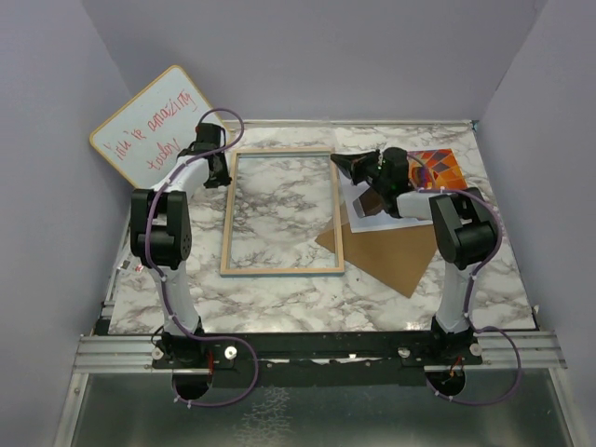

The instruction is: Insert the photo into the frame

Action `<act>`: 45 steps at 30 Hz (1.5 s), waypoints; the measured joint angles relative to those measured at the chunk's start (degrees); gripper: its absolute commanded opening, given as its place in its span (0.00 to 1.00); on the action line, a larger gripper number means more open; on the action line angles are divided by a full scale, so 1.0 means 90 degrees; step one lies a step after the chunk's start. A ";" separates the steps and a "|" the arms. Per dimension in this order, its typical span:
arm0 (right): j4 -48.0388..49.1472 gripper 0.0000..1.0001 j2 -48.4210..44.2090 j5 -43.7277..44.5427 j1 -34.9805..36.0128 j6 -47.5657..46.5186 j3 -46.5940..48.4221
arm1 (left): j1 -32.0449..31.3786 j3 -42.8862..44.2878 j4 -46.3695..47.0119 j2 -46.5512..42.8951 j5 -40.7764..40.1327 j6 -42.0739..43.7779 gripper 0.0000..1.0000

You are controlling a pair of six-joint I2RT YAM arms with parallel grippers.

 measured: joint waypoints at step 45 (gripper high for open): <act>-0.0131 0.00 0.0345 0.0937 0.0379 0.0333 -0.0607 | 0.0000 -0.0430 0.0510 0.0180 0.0097 -0.0209 0.22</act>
